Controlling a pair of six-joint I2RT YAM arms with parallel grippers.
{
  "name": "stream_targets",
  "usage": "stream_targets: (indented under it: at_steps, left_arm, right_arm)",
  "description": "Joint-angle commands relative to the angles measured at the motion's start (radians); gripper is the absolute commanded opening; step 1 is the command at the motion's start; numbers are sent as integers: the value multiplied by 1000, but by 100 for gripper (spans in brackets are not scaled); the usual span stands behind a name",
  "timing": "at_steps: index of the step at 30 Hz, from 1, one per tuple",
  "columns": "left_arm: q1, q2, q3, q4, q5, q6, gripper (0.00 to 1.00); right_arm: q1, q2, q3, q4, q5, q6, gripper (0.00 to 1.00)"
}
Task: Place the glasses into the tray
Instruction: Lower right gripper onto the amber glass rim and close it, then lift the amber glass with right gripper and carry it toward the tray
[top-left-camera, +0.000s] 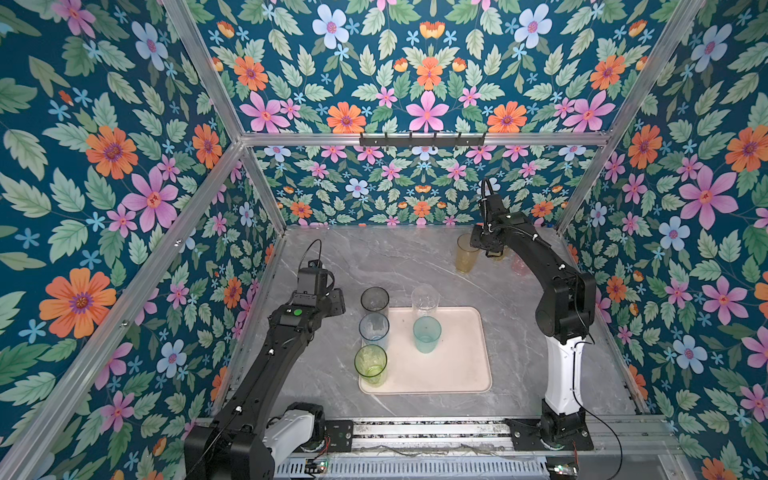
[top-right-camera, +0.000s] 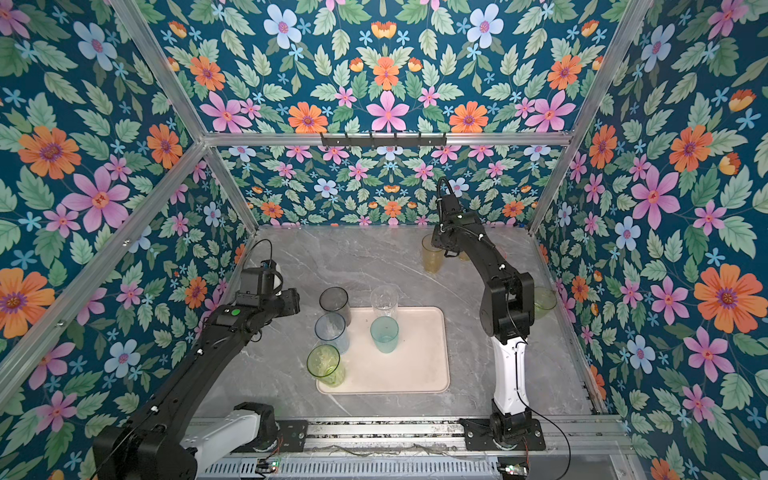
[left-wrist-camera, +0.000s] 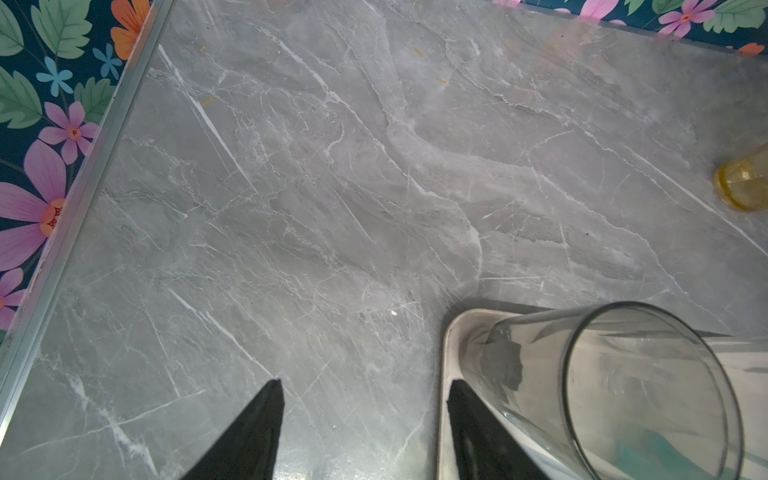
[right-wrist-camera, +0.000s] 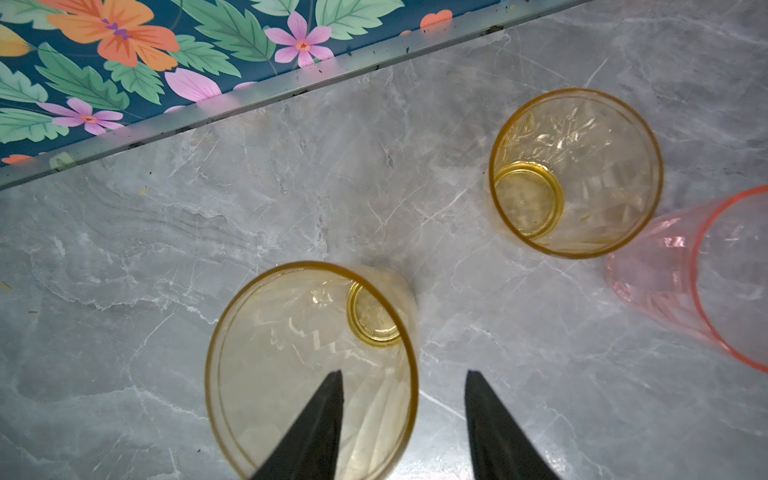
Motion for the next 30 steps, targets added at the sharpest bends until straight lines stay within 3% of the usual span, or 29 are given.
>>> stream_targets:
  at_steps: [1, 19, 30]
  left_arm:
    - [0, 1, 2, -5, -6, -6, 66]
    - [0, 4, 2, -5, -2, -7, 66]
    - [0, 7, 3, -5, 1, -5, 66]
  right_arm:
    - [-1, 9, 12, -17, -13, -9, 48]
    - [-7, 54, 57, -41, -51, -17, 26]
    - [-9, 55, 68, -70, -77, -36, 1]
